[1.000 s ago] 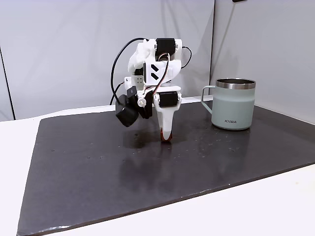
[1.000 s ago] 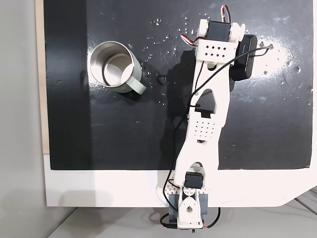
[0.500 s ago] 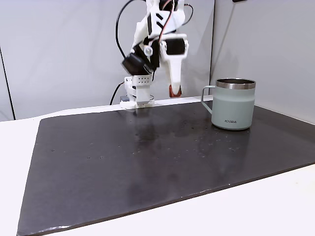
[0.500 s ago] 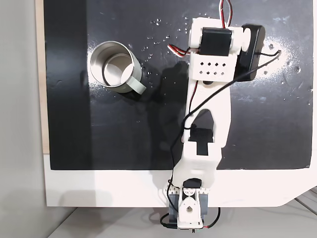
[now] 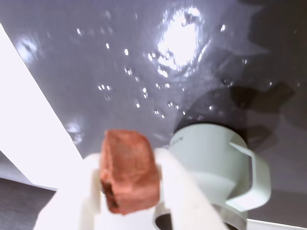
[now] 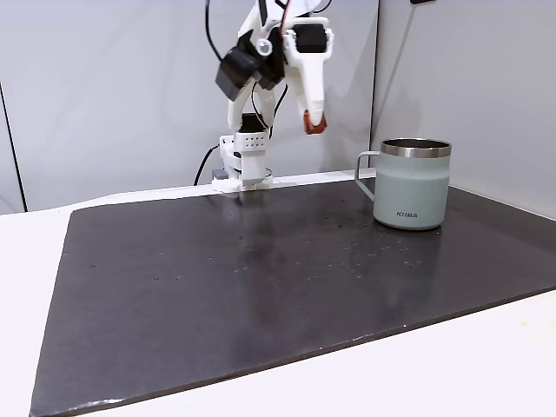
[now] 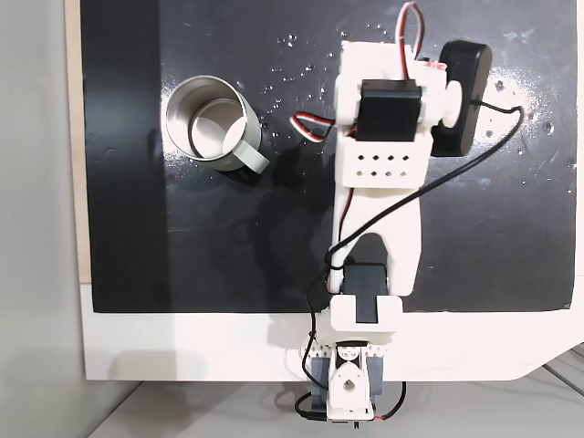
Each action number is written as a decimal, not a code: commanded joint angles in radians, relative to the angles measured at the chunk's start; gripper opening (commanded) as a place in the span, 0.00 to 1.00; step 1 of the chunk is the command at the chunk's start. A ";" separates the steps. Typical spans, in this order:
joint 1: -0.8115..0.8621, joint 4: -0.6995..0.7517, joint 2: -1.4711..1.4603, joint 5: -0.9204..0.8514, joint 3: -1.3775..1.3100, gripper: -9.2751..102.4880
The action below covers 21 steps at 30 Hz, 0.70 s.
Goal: Grasp a cube and put it in the cup.
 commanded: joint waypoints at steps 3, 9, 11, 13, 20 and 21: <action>-0.146 0.006 0.041 -0.023 -0.092 0.09; -0.318 0.003 -0.012 -0.049 -0.164 0.09; -0.360 -0.002 -0.029 -0.057 -0.176 0.09; -0.391 -0.003 -0.048 -0.063 -0.181 0.09; -0.425 -0.005 -0.143 -0.072 -0.195 0.09; -0.426 -0.005 -0.149 -0.074 -0.196 0.09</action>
